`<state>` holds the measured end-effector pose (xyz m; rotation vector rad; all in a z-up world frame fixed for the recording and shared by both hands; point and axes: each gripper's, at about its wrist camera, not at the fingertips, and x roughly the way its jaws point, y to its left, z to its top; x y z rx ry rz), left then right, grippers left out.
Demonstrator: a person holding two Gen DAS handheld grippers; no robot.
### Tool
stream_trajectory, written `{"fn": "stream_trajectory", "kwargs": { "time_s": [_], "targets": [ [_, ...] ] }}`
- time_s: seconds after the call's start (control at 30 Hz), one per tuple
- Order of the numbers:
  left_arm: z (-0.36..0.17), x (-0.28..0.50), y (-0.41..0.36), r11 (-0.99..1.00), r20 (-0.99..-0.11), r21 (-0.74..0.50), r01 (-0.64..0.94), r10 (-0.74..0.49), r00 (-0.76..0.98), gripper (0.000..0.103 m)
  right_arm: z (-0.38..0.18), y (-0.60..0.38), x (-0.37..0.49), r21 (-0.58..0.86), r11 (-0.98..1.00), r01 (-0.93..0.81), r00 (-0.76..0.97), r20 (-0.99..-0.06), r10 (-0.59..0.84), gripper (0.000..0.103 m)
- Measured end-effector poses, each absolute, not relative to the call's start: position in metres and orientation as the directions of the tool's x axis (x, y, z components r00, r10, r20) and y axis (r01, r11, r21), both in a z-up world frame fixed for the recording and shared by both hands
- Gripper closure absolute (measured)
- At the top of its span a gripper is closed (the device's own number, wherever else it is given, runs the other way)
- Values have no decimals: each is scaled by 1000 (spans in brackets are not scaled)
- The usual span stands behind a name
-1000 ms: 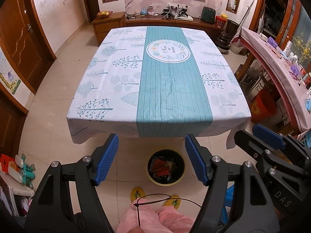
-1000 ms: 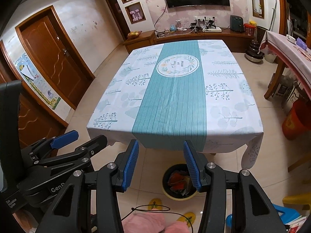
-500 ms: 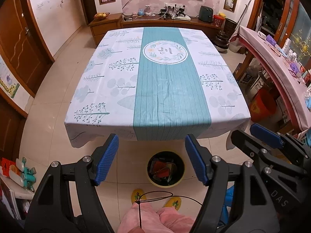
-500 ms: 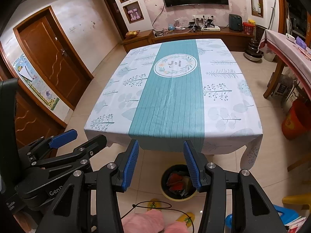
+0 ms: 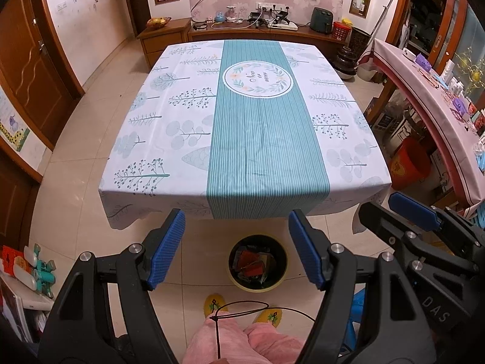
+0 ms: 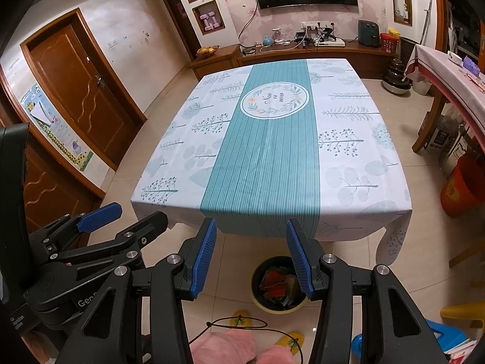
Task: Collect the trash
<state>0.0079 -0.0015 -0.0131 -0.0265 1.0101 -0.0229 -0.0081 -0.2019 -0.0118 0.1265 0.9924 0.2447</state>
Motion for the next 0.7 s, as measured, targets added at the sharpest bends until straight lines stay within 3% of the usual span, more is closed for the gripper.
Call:
{"fn": "stream_trajectory", "kwargs": {
  "time_s": [0.7],
  "targets": [
    [-22, 7, 2, 999, -855, -40, 4, -36, 518, 35, -18, -201, -9, 218, 965, -145, 520, -813, 262, 54]
  ]
}}
